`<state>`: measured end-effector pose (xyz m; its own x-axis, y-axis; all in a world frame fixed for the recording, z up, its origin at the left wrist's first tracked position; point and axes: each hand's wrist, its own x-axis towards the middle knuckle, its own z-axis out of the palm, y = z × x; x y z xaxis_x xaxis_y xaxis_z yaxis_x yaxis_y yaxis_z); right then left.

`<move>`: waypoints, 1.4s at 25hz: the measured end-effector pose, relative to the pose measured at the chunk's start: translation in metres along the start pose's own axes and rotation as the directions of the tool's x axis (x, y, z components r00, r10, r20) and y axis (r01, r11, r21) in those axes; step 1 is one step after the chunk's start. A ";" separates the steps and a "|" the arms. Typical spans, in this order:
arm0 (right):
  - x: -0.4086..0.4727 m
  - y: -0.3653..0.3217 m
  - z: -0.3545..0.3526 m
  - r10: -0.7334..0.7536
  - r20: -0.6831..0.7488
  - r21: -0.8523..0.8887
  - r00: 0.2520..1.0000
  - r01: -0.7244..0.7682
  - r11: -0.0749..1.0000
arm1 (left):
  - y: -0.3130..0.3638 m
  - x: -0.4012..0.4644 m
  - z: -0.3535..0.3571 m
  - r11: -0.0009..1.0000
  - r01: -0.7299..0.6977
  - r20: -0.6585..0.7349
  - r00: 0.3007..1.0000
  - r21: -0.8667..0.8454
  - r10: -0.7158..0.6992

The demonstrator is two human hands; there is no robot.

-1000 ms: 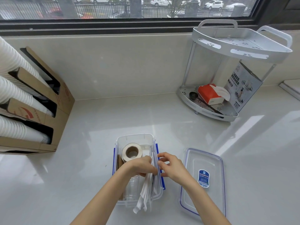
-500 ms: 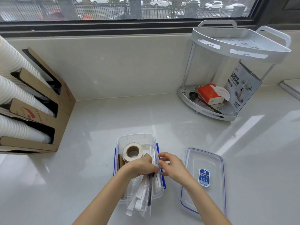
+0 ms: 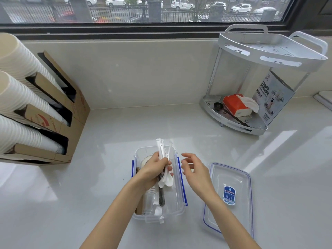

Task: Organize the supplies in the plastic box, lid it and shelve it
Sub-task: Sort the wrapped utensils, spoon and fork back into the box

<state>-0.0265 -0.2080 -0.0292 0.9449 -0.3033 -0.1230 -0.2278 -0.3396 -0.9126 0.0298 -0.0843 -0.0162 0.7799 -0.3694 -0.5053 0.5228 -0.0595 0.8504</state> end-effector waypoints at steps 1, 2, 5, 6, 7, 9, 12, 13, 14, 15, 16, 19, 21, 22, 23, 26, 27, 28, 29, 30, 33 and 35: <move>-0.002 -0.006 0.002 -0.001 0.026 0.080 1.000 -0.001 0.997 | 0.003 -0.002 0.000 0.999 -0.033 -0.014 0.999 -0.034 0.032; -0.004 -0.011 0.005 -0.002 0.074 0.138 0.997 -0.008 0.990 | 0.006 -0.005 -0.001 0.997 -0.066 -0.030 0.997 -0.049 0.064; -0.013 -0.022 0.015 0.008 0.213 0.138 0.977 -0.039 0.990 | 0.013 -0.013 -0.002 0.970 -0.189 -0.083 0.981 -0.154 0.178; -0.015 -0.024 0.018 0.010 0.229 0.114 0.973 -0.037 0.993 | 0.014 -0.015 -0.002 0.945 -0.231 -0.100 0.972 -0.232 0.213; -0.017 -0.025 0.021 0.006 0.226 0.092 0.974 -0.027 0.995 | 0.014 -0.017 -0.003 0.918 -0.267 -0.119 0.963 -0.294 0.242; -0.018 -0.026 0.024 -0.007 0.194 0.062 0.981 -0.005 0.998 | 0.013 -0.020 -0.004 0.884 -0.317 -0.165 0.947 -0.344 0.276; -0.020 -0.029 0.028 -0.053 0.153 0.100 0.987 0.038 0.994 | 0.011 -0.023 -0.009 0.841 -0.356 -0.251 0.929 -0.408 0.272; -0.021 -0.029 0.029 -0.073 0.144 0.100 0.987 0.059 0.993 | 0.011 -0.023 -0.011 0.819 -0.367 -0.270 0.925 -0.442 0.269; -0.021 -0.030 0.030 -0.092 0.138 0.081 0.986 0.081 0.993 | 0.010 -0.024 -0.012 0.802 -0.379 -0.286 0.919 -0.461 0.270; -0.022 -0.031 0.031 -0.110 0.133 0.052 0.985 0.104 0.993 | 0.010 -0.025 -0.012 0.796 -0.394 -0.311 0.911 -0.459 0.271; -0.022 -0.032 0.032 -0.127 0.126 0.026 0.984 0.125 0.992 | 0.009 -0.025 -0.012 0.793 -0.412 -0.345 0.898 -0.449 0.272; -0.024 -0.036 0.032 -0.169 0.100 -0.010 0.981 0.171 0.985 | 0.010 -0.023 -0.017 0.727 -0.492 -0.478 0.841 -0.479 0.254; -0.025 -0.037 0.029 -0.185 0.063 0.012 0.981 0.185 0.983 | 0.014 -0.022 -0.027 0.668 -0.539 -0.547 0.805 -0.513 0.230; -0.025 -0.038 0.027 -0.194 0.036 0.039 0.980 0.192 0.981 | 0.016 -0.021 -0.032 0.649 -0.551 -0.564 0.796 -0.524 0.221; -0.024 -0.038 0.025 -0.202 0.002 0.074 0.979 0.201 0.977 | 0.017 -0.021 -0.037 0.637 -0.558 -0.572 0.791 -0.533 0.214; -0.020 -0.043 0.019 -0.190 -0.132 0.234 0.973 0.216 0.948 | 0.017 -0.022 -0.048 0.599 -0.556 -0.580 0.794 -0.576 0.180; -0.019 -0.046 0.017 -0.174 -0.180 0.305 0.968 0.223 0.926 | 0.016 -0.022 -0.051 0.591 -0.558 -0.585 0.792 -0.583 0.171; -0.017 -0.049 0.013 -0.157 -0.223 0.385 0.962 0.234 0.893 | 0.016 -0.023 -0.053 0.585 -0.565 -0.593 0.787 -0.582 0.170; -0.015 -0.051 0.009 -0.134 -0.253 0.469 0.958 0.243 0.849 | 0.016 -0.024 -0.055 0.581 -0.572 -0.600 0.781 -0.579 0.172; -0.012 -0.054 0.005 -0.107 -0.270 0.550 0.957 0.245 0.798 | 0.016 -0.025 -0.057 0.579 -0.577 -0.603 0.778 -0.577 0.174; -0.007 -0.059 -0.002 -0.031 -0.249 0.679 0.968 0.197 0.707 | 0.016 -0.028 -0.055 0.580 -0.576 -0.592 0.783 -0.576 0.189; -0.006 -0.059 0.002 -0.053 -0.160 0.572 0.986 0.137 0.809 | 0.016 -0.029 -0.050 0.583 -0.579 -0.585 0.784 -0.570 0.208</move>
<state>-0.0184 -0.1840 0.0243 0.9057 -0.4238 -0.0103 0.0791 0.1929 -0.9780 0.0331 -0.0281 0.0046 0.9214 0.2402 -0.3055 0.0491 0.7080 0.7046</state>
